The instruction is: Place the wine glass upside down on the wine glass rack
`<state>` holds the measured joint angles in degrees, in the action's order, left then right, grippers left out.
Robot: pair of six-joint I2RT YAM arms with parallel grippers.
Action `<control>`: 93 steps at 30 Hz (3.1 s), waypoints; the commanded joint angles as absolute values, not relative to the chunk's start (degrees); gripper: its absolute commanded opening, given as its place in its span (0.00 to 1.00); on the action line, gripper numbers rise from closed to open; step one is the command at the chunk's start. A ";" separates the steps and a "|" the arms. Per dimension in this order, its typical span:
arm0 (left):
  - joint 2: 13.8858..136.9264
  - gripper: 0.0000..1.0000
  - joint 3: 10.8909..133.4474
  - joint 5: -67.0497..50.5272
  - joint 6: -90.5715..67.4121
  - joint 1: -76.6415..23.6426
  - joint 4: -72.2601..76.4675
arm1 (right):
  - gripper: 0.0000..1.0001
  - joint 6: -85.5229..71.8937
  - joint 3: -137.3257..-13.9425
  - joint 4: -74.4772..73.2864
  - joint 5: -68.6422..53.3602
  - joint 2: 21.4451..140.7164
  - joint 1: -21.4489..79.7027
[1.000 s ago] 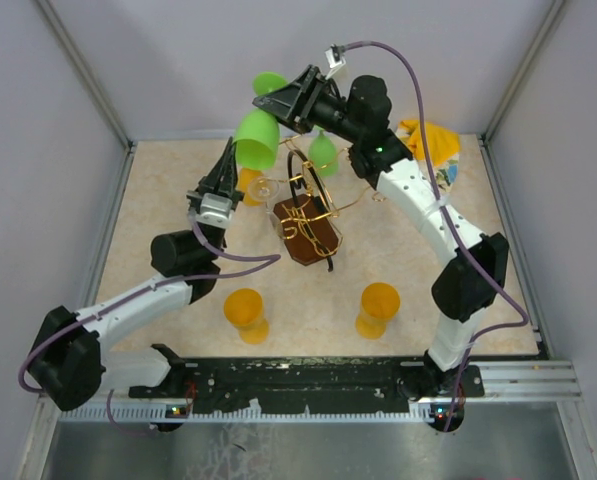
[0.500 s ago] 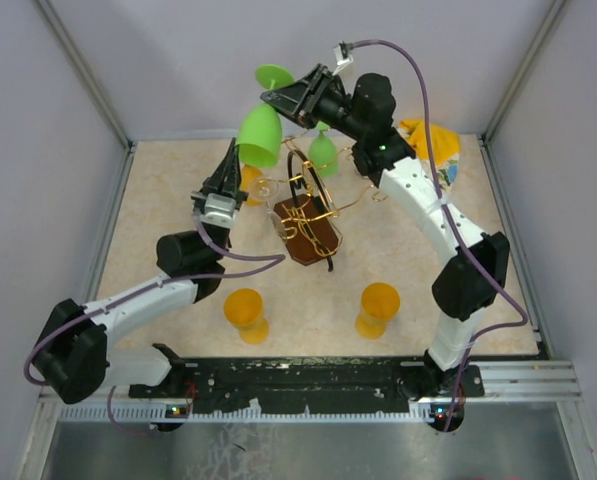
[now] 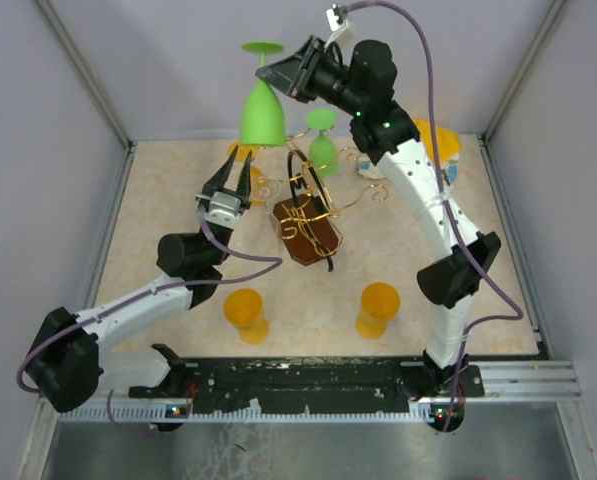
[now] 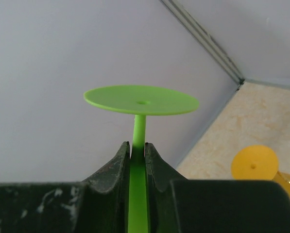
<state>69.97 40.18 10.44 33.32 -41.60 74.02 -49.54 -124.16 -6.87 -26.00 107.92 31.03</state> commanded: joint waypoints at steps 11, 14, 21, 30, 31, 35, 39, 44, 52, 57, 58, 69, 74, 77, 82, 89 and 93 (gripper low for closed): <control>61.88 0.52 37.07 15.58 21.60 -42.36 51.90 | 0.00 -13.24 -120.73 -10.07 -0.09 95.89 30.92; 60.97 0.52 40.20 18.53 19.40 -42.28 44.38 | 0.00 -5.81 -111.01 -6.38 6.90 88.74 30.03; 60.91 0.56 47.74 26.32 10.77 -41.91 29.09 | 0.00 5.43 -97.23 -4.90 17.28 78.27 24.74; 63.55 0.58 58.67 25.72 -1.23 -37.11 10.14 | 0.00 10.13 -83.13 -4.75 18.76 69.92 18.40; 63.67 0.58 58.27 25.41 -1.23 -36.58 10.33 | 0.00 10.22 -81.20 -4.22 18.71 69.21 18.11; 63.54 0.59 56.98 22.57 -3.50 -33.09 10.01 | 0.00 12.31 -71.69 1.71 17.75 66.24 17.16; 62.30 0.58 54.99 20.25 -4.44 -31.00 10.87 | 0.00 11.44 -61.64 10.85 9.28 63.00 13.72; 61.84 0.58 54.08 19.45 -3.34 -30.25 11.07 | 0.00 6.05 -53.98 19.87 -3.13 61.86 8.47; 61.79 0.59 52.52 16.06 -2.73 -29.48 12.24 | 0.00 2.95 -52.54 24.53 -24.87 64.81 6.15; 60.87 0.59 50.98 13.93 -1.87 -29.24 14.23 | 0.00 -1.32 -48.40 34.58 -36.39 65.96 6.10; 60.52 0.59 50.78 13.77 -1.61 -29.15 14.46 | 0.00 -1.54 -47.69 35.96 -37.54 66.31 6.15; 58.77 0.60 50.65 13.75 0.09 -29.09 13.62 | 0.00 -6.57 -45.36 51.16 -46.95 73.05 3.75; 59.28 0.60 50.74 13.84 0.07 -29.07 13.16 | 0.00 -5.53 -46.80 51.22 -49.63 75.30 2.38; 59.64 0.60 50.97 13.65 -0.04 -29.00 13.05 | 0.00 -6.21 -46.64 53.09 -50.65 76.03 0.41; 60.46 0.60 51.49 13.44 -0.09 -28.92 13.01 | 0.00 -11.16 -46.32 59.69 -53.83 77.99 -3.25; 61.47 0.60 51.58 14.02 -0.02 -28.96 13.10 | 0.00 -14.34 -46.53 63.31 -57.82 81.17 -2.90; 61.51 0.60 51.68 13.40 0.00 -28.94 13.10 | 0.00 -17.51 -45.71 71.41 -58.48 84.11 -2.82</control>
<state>61.39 50.89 14.26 -0.36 -29.15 11.88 -13.87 -44.71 59.57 -56.82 82.00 -3.11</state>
